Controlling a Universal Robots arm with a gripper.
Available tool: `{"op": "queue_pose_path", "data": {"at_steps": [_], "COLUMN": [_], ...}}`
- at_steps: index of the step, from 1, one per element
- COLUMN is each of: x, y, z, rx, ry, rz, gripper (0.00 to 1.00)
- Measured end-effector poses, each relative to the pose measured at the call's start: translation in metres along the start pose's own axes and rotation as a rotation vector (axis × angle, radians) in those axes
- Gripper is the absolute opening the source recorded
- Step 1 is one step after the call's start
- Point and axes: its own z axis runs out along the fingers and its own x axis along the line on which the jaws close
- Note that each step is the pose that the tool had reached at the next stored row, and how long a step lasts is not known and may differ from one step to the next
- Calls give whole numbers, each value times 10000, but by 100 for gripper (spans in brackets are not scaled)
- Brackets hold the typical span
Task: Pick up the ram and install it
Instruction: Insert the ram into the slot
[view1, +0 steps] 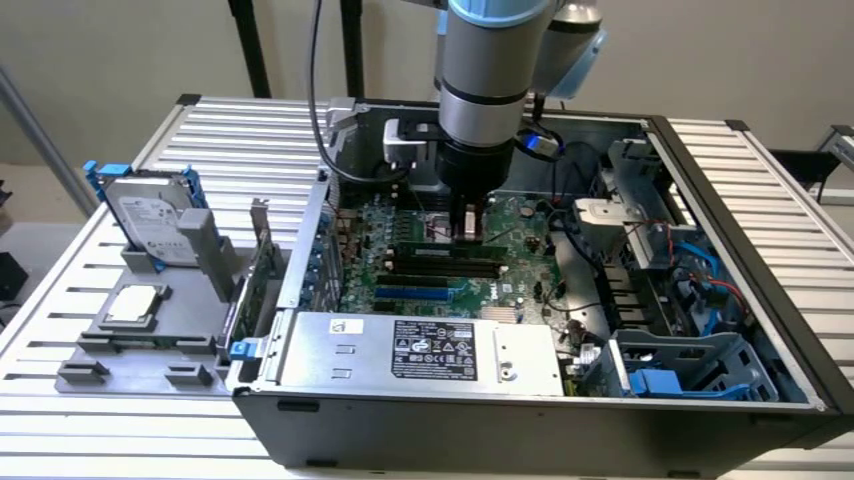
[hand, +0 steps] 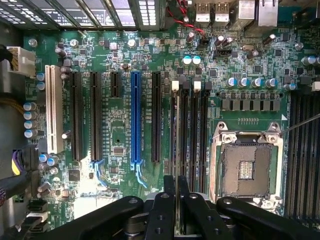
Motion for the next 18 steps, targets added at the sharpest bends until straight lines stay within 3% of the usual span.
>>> {"op": "queue_pose_path", "data": {"at_steps": [9, 18], "x": [1, 1], "y": [28, 29], "z": [87, 105], "rx": [2, -32], "ry": [-4, -2], "rz": [-2, 0], "gripper": [14, 14]}}
